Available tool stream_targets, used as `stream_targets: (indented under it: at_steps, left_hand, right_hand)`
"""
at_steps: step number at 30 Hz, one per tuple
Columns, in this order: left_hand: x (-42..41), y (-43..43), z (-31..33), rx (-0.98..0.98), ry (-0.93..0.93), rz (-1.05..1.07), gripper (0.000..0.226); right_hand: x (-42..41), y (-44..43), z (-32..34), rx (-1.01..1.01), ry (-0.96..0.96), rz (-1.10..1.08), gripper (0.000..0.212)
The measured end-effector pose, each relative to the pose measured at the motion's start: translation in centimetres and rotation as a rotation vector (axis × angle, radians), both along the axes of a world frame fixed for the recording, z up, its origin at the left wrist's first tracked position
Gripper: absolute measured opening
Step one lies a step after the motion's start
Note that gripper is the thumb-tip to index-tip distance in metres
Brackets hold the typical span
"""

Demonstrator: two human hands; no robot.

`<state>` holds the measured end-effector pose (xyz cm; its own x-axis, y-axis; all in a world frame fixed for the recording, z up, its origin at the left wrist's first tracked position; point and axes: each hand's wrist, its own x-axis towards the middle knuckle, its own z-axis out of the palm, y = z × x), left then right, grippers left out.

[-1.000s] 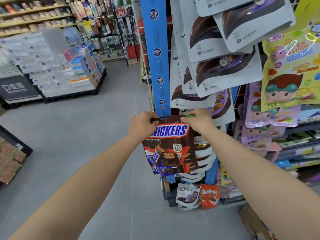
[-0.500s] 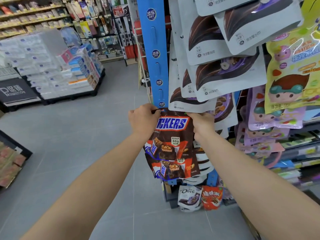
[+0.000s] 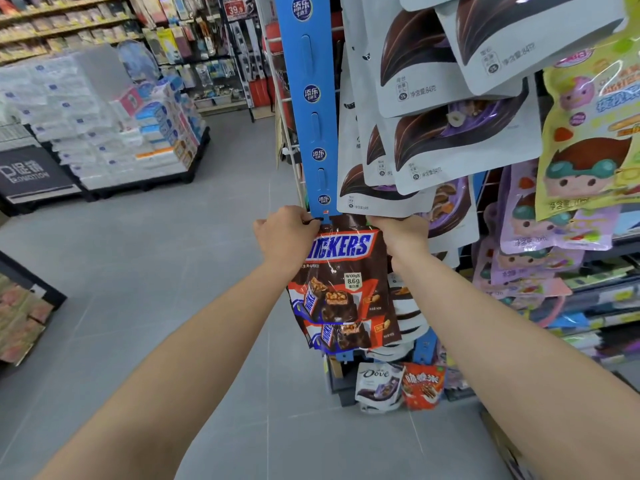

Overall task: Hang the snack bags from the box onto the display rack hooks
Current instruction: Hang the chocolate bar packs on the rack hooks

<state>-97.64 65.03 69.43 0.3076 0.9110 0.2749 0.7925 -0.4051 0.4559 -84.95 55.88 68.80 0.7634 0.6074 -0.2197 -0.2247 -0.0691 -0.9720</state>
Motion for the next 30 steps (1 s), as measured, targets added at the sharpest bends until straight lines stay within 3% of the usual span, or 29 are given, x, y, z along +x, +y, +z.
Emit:
stream_targets:
  at_steps: [7,10,12,14,20,26,30]
  left_hand:
    - [-1.2,-0.2,-0.7,-0.104,0.069,-0.029,0.022]
    - [-1.7,-1.0,-0.8,0.077,0.042,-0.039,0.019]
    - [-1.8,-2.0,-0.9,0.124,-0.024,-0.088,0.016]
    - [-1.4,-3.2,-1.4,0.056,-0.049,-0.164,0.012]
    - [1.0,-5.2,-2.5,-0.121,0.154,-0.441,0.016]
    - [7.0,-11.0,-5.6,-0.202,0.016,-0.743,0.010]
    - [12.9,-16.6,-9.0,-0.304,0.091,-0.853,0.013]
  right_hand:
    - [0.8,-0.9,-1.3,-0.238,-0.203,0.174,0.031]
    - [0.9,-1.6,-1.3,-0.280,-0.202,0.182,0.038]
    - [1.0,-2.0,-1.7,-0.304,-0.211,0.197,0.026]
    - [1.0,-2.7,-2.0,-0.312,-0.214,0.190,0.018]
    - [1.4,-5.5,-2.5,-0.385,-0.271,0.116,0.025]
    - [4.3,-12.4,-5.5,-0.448,-0.113,0.033,0.015]
    - [8.4,-19.2,-9.0,-0.540,-0.018,-0.097,0.020]
